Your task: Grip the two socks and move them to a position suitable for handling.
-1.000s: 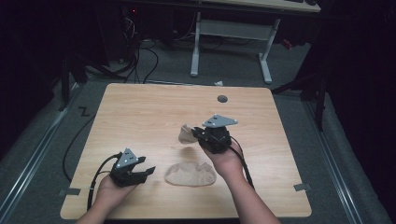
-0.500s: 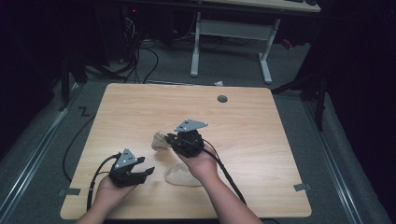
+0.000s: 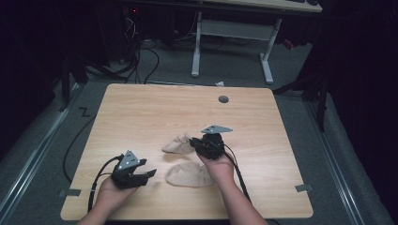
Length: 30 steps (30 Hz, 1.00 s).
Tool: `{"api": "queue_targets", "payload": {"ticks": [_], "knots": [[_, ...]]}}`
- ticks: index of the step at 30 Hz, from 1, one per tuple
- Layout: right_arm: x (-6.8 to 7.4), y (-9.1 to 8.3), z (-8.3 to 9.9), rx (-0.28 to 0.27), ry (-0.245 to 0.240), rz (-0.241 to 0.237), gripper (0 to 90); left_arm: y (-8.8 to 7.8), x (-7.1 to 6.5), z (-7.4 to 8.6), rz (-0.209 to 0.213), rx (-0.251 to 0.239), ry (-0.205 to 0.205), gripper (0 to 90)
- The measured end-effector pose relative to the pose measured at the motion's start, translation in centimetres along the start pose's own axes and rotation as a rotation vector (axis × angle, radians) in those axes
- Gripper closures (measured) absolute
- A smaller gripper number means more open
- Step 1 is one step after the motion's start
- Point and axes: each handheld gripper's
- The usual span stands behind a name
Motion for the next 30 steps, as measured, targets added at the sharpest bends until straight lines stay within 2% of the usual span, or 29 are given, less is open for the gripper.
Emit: {"api": "queue_targets", "payload": {"ticks": [1, 5, 13, 18, 21, 24, 30], "knots": [[-0.6, -0.1, 0.6, -0.003, 0.024, 0.003, 82.3, 0.0, 0.0, 0.0, 0.002, 0.007, 0.001, 41.8], [-2.5, -0.2, 2.3, -0.003, 0.07, 0.023, 82.3, 0.3, 0.1, 0.3, -0.007, 0.018, -0.003, 41.8], [-4.2, -1.1, 4.1, 0.006, 0.09, 0.06, 82.1, 1.1, -0.1, 0.4, -0.021, 0.04, -0.018, 42.2], [-5.3, -1.7, 4.6, -0.01, 0.123, 0.051, 78.0, 1.4, -0.5, 0.3, -0.031, 0.039, -0.016, 42.3], [-5.6, -1.9, 4.6, -0.011, 0.111, 0.077, 69.7, 1.4, -0.7, 0.3, -0.046, 0.044, -0.013, 42.1], [-5.8, -2.6, 4.4, -0.013, 0.101, 0.085, 67.2, 1.3, -0.9, 0.4, -0.072, 0.044, -0.001, 41.9], [-5.8, -4.5, 4.7, -0.036, 0.069, 0.122, 62.6, 1.9, -0.8, -0.3, -0.072, 0.049, -0.011, 42.8]]}}
Point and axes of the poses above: each handheld gripper's, and its own axes: y roughly forward along the jaws, z roughly out of its underside, x roughly to its left, and after that the axes turned 13 degrees about -z, right-handed
